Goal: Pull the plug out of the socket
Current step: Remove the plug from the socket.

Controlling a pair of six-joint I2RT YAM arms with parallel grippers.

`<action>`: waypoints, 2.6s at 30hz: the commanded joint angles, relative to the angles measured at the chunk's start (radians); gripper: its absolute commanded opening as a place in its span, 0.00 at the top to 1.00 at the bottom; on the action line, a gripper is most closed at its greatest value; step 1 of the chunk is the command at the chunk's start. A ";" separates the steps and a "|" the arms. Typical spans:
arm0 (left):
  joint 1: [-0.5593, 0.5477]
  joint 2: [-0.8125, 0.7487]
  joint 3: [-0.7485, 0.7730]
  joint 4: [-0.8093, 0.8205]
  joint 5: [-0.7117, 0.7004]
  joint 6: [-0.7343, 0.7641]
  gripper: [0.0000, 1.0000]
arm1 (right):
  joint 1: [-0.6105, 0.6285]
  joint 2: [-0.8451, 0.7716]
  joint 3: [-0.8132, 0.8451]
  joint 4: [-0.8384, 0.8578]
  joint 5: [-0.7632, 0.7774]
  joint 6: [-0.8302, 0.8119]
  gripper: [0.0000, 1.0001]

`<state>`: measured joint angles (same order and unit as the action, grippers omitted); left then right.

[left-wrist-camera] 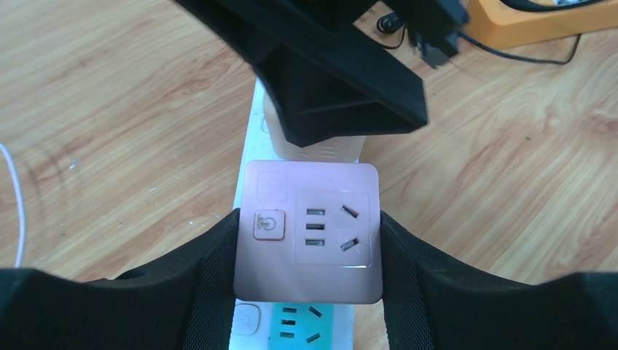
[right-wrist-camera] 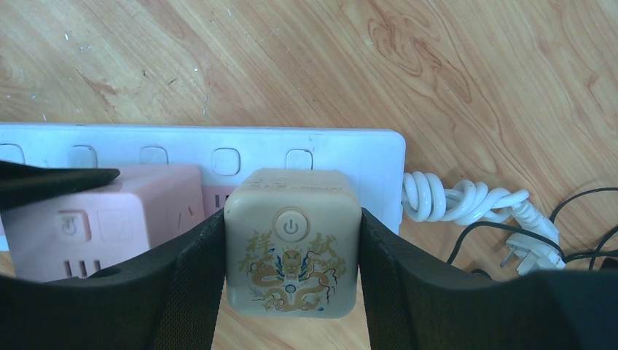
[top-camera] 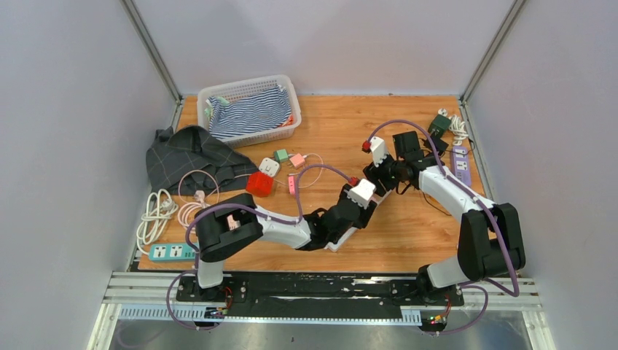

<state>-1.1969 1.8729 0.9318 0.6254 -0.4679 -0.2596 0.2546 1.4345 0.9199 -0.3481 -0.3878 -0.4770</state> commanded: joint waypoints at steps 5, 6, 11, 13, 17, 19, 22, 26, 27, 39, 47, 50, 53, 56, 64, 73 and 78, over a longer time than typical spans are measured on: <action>-0.042 0.042 -0.021 -0.104 -0.141 0.039 1.00 | 0.004 0.037 -0.021 -0.101 0.060 -0.012 0.88; -0.021 0.035 -0.030 -0.104 -0.084 -0.002 1.00 | 0.005 0.037 -0.021 -0.101 0.061 -0.012 0.88; 0.092 0.019 -0.063 -0.101 0.158 -0.130 1.00 | 0.003 0.035 -0.021 -0.101 0.063 -0.013 0.88; 0.078 0.022 -0.058 -0.103 0.145 -0.096 1.00 | 0.001 0.037 -0.021 -0.101 0.063 -0.014 0.88; -0.044 0.057 0.000 -0.109 -0.081 0.076 1.00 | 0.000 0.038 -0.021 -0.101 0.064 -0.014 0.88; -0.072 0.081 0.026 -0.121 -0.130 0.117 1.00 | -0.001 0.039 -0.021 -0.102 0.064 -0.015 0.88; -0.066 0.066 0.012 -0.120 -0.125 0.091 1.00 | -0.002 0.038 -0.023 -0.103 0.064 -0.015 0.88; 0.031 0.025 -0.042 -0.115 0.044 -0.058 1.00 | -0.003 0.038 -0.021 -0.103 0.063 -0.016 0.88; 0.056 0.020 -0.053 -0.112 0.093 -0.092 1.00 | -0.003 0.038 -0.022 -0.103 0.063 -0.017 0.88; -0.088 0.072 0.012 -0.096 -0.161 0.131 1.00 | -0.002 0.053 -0.020 -0.106 0.067 -0.020 0.88; 0.059 0.003 -0.074 -0.086 0.077 -0.103 1.00 | -0.003 0.064 -0.018 -0.108 0.067 -0.021 0.88; 0.114 -0.014 -0.133 0.001 0.194 -0.168 1.00 | -0.002 0.068 -0.018 -0.109 0.068 -0.022 0.88; 0.110 -0.016 -0.130 0.025 0.232 -0.131 1.00 | -0.003 0.074 -0.018 -0.111 0.069 -0.025 0.88; 0.022 -0.020 -0.105 0.014 0.073 0.013 1.00 | -0.002 0.079 -0.016 -0.112 0.068 -0.024 0.89; -0.086 0.014 -0.040 -0.026 -0.153 0.156 1.00 | -0.002 0.085 -0.014 -0.114 0.071 -0.025 0.89; 0.108 -0.061 -0.173 0.080 0.237 -0.136 1.00 | -0.002 0.092 -0.013 -0.115 0.075 -0.029 0.89; -0.007 -0.063 -0.130 0.034 0.026 0.066 1.00 | -0.002 0.099 -0.010 -0.118 0.077 -0.031 0.89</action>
<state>-1.1164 1.8141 0.8040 0.7586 -0.2878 -0.3126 0.2546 1.4673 0.9455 -0.3679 -0.4015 -0.4896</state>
